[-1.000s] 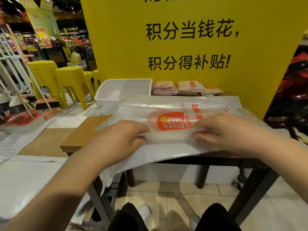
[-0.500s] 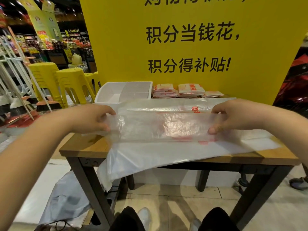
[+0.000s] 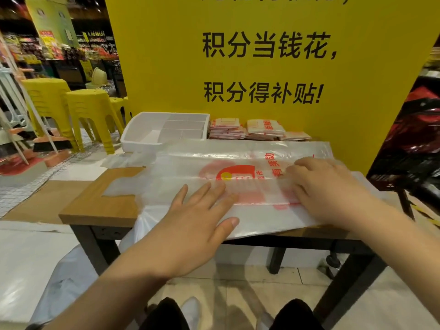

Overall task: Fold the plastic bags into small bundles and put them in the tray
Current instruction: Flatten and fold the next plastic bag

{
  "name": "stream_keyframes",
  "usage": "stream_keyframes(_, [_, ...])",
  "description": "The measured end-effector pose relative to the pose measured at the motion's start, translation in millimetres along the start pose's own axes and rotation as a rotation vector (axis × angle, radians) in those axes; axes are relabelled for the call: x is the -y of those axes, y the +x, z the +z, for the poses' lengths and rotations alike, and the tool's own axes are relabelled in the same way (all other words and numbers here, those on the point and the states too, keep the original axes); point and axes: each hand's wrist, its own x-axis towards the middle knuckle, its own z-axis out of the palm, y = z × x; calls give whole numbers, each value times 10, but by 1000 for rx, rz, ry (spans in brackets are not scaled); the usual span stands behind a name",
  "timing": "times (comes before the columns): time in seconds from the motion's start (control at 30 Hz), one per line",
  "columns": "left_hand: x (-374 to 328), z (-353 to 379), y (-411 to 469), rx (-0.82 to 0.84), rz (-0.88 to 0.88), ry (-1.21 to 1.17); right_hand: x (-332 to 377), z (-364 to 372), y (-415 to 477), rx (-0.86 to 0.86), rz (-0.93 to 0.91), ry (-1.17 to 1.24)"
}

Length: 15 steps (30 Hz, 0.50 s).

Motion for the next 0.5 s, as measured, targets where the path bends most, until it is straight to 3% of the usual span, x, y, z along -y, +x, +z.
stream_keyframes(0.1, [-16, -27, 41, 25, 1, -45, 271, 105, -138, -108, -156, 244])
stream_keyframes(0.2, [7, -40, 81, 46, -2, -57, 520, 160, -201, -35, -232, 396])
stream_keyframes(0.5, [294, -42, -7, 99, -173, -86, 207, 258, -272, 198, -68, 449])
